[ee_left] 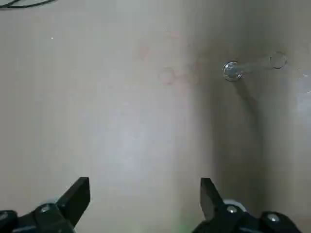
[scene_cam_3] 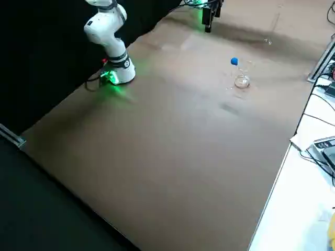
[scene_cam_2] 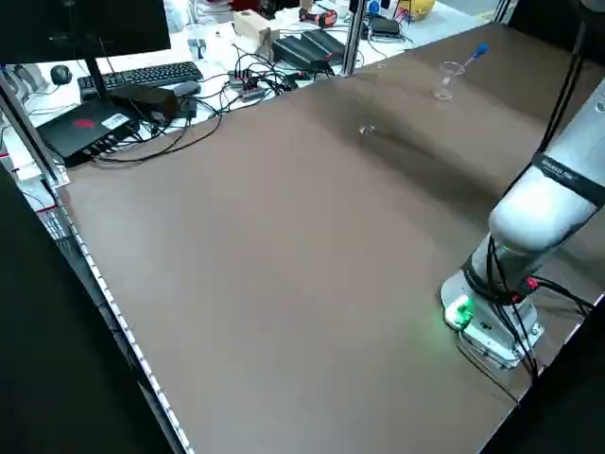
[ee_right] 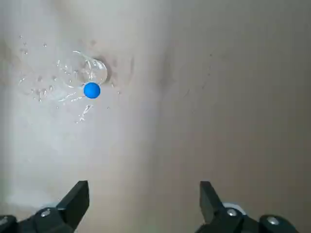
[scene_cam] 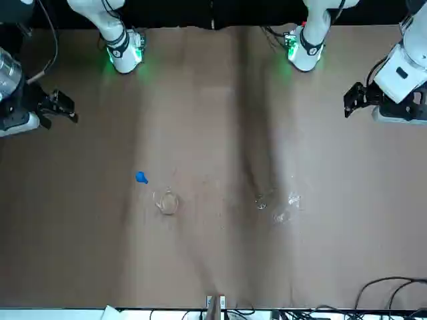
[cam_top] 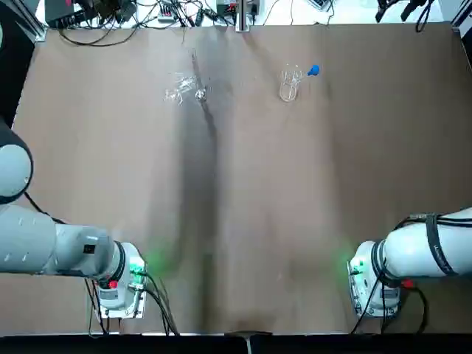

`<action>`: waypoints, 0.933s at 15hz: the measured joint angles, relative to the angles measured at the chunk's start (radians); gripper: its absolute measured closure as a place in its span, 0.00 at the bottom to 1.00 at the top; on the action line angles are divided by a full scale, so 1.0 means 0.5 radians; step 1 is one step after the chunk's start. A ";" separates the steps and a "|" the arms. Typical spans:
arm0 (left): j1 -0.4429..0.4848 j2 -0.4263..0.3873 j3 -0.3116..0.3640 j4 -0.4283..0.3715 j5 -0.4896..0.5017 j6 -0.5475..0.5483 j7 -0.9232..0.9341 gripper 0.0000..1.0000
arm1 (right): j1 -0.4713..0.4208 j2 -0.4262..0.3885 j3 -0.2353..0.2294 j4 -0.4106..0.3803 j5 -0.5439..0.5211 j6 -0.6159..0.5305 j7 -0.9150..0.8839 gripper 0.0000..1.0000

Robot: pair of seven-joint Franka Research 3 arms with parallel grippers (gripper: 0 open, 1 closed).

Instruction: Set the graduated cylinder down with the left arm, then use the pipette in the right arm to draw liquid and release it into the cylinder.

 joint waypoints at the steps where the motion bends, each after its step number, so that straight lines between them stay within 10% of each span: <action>1: 0.001 0.000 0.003 0.000 0.000 0.000 0.008 0.00 | 0.000 0.002 0.000 -0.004 0.000 -0.002 0.000 0.00; 8: 0.002 0.025 0.010 0.001 0.000 0.001 0.022 0.00 | -0.186 -0.001 -0.047 -0.012 -0.009 -0.103 -0.010 0.00; 14: 0.116 0.144 0.025 0.001 0.000 0.014 0.358 0.00 | 0.043 0.207 0.003 -0.071 0.287 -0.082 0.057 0.03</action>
